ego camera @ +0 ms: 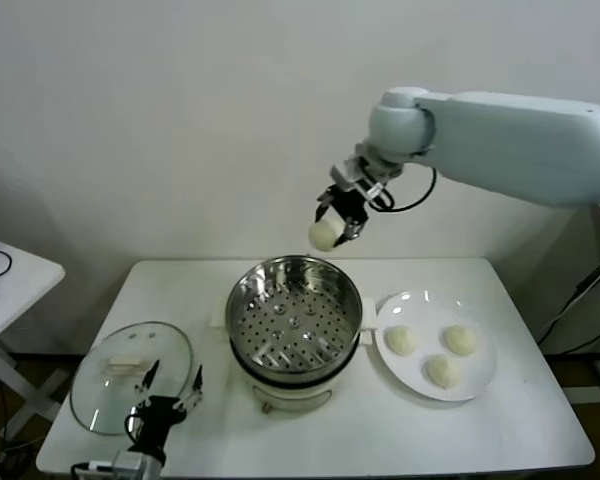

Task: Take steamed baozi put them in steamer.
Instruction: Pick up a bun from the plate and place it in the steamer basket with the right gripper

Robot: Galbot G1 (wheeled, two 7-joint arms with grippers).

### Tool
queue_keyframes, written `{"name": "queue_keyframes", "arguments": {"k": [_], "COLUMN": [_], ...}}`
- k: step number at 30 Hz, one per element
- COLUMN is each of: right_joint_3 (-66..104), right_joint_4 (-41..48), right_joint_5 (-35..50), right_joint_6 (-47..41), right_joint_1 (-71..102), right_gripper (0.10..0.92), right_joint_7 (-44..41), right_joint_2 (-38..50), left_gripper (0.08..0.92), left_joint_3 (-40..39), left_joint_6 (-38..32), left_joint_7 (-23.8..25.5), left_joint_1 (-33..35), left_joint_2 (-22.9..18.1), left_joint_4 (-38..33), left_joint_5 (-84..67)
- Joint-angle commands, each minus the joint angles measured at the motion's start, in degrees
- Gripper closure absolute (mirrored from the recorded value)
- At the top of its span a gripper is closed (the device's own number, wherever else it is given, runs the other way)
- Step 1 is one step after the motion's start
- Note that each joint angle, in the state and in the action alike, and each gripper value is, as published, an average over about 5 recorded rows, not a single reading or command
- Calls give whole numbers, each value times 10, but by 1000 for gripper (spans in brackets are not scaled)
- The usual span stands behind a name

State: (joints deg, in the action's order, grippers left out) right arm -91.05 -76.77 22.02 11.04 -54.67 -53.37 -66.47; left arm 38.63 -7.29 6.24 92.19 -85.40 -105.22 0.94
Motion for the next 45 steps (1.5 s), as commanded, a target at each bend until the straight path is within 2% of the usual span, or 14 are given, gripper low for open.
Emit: {"name": "queue_keyframes", "arguments": {"k": [1,5,8,17,27,31,34,41,45], "right_joint_3": [-38,-13,9,13,47,51,54,32,-26], "right_joint_4": [30,95,132,169,285,303,302,250,197], "right_joint_5": [-164,-242,-269,-263,-302,-302,-293,-199,-110], "right_joint_6": [229,303,335,362,390,390,390,390,387], "right_joint_1": [29,97,137,199,239,239,237,192,99], "right_gripper": [406,412,419,423,414,400,375,220,204], "right_joint_7": [65,92,96,82,96,103,105,98,90], "right_joint_2": [-61,-71,-81,-92,-143,-154,-157,-135,-105], "left_gripper": [177,177,177,177,177,177,177,177,177], "left_joint_3": [1,0,0,2,6,7,6,6,6], "left_joint_6": [-2,-6,-8,-13,-15,-16,-16,-17,-16], "left_joint_7": [-2,-6,-8,-9,-9,-10,-10,-9,-9], "left_joint_1": [1,1,0,-5,-8,-9,-8,-3,-1], "left_joint_2": [-1,-2,-3,-4,-5,-5,-5,-6,-6], "left_joint_4": [-2,3,11,29,30,29,29,21,14], "left_joint_5": [0,1,2,3,3,3,3,6,10]}}
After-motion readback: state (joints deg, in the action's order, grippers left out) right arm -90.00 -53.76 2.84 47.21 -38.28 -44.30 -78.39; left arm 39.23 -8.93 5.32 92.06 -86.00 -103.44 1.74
